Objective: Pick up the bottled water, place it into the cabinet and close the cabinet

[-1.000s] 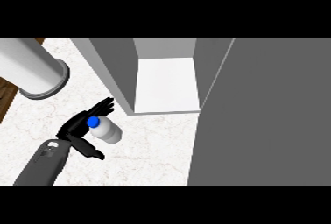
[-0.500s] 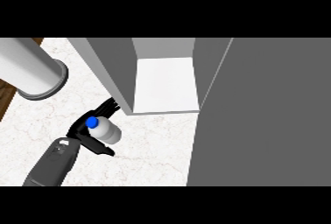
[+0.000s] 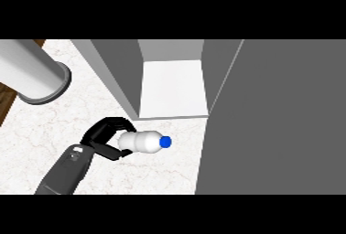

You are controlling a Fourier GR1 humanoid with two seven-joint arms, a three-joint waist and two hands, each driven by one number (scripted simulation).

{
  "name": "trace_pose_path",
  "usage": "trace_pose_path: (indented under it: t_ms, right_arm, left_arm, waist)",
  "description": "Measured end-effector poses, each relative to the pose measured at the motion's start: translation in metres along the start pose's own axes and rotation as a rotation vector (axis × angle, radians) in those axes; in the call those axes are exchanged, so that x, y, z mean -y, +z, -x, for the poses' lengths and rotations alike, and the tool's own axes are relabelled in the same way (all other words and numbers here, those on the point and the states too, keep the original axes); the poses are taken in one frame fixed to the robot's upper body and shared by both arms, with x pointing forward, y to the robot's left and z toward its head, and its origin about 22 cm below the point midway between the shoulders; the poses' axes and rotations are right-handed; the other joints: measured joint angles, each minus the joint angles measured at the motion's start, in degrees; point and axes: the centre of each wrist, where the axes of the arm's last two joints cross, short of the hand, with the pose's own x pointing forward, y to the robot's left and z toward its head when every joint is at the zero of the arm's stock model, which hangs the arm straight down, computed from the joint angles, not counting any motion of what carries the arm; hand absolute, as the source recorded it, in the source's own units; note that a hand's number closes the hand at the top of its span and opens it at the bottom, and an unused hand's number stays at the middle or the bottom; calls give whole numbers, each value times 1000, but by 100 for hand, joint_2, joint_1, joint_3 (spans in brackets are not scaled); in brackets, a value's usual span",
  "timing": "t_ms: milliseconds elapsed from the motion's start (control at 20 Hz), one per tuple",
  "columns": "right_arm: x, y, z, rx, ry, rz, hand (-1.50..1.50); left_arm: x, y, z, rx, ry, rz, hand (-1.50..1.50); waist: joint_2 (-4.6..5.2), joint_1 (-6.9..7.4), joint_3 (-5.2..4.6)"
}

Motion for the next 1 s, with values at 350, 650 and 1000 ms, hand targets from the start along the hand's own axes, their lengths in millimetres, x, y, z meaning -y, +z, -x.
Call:
trace_pose_path:
  t_ms: [350, 650, 1000]
  right_arm:
    - [2, -1, 0, -11, 8, 21, -150]
    - [4, 2, 1, -23, 14, 37, -150]
    - [4, 5, 1, -36, 16, 39, -150]
  left_arm:
    - [23, -11, 5, 154, -173, -25, 150]
    - [37, 5, 25, 265, -231, -410, 150]
    - [66, -16, 16, 384, -174, -539, 150]
  waist:
    - [-39, 106, 11]
    - [-88, 230, 24]
    - [-91, 239, 31]
